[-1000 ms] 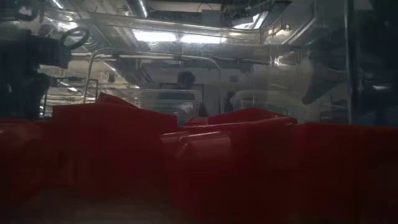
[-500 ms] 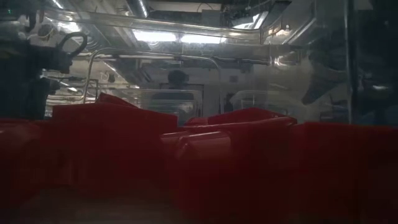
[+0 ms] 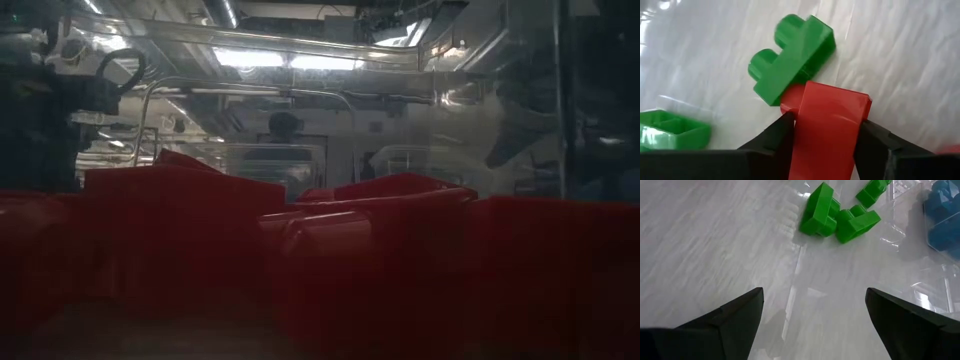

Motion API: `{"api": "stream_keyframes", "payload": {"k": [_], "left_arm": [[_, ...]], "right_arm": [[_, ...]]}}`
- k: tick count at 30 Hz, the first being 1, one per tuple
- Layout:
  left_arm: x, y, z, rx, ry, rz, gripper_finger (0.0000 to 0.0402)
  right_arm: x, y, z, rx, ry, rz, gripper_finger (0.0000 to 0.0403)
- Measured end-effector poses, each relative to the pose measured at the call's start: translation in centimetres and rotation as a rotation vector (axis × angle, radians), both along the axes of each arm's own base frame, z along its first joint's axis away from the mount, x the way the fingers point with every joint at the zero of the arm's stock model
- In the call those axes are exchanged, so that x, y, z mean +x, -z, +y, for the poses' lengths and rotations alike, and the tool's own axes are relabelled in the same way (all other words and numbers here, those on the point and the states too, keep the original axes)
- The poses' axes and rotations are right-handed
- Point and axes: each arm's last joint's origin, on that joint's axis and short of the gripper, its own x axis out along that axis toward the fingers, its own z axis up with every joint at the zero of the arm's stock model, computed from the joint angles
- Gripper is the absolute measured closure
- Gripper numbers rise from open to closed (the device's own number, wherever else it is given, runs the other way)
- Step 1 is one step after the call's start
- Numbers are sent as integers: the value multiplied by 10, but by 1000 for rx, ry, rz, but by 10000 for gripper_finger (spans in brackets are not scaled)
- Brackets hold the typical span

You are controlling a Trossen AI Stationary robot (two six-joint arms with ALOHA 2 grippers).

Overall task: Sort blocks
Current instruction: Put the red game piece into the bottom transparent bin

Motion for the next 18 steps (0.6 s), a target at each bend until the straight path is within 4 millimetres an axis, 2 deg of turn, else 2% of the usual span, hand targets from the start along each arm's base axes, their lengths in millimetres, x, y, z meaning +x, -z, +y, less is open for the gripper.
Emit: {"api": "stream_keyframes", "payload": {"k": [5,14,18], "left_arm": [[1,-1,2,50,-40,-46,269],[-1,1,4,77,-83,-74,240],[0,0,5,110,-86,-93,262]], "right_arm": [[0,0,0,0,0,0,52],[0,0,0,0,0,0,52],[0,0,0,1,0,-2,52]]}}
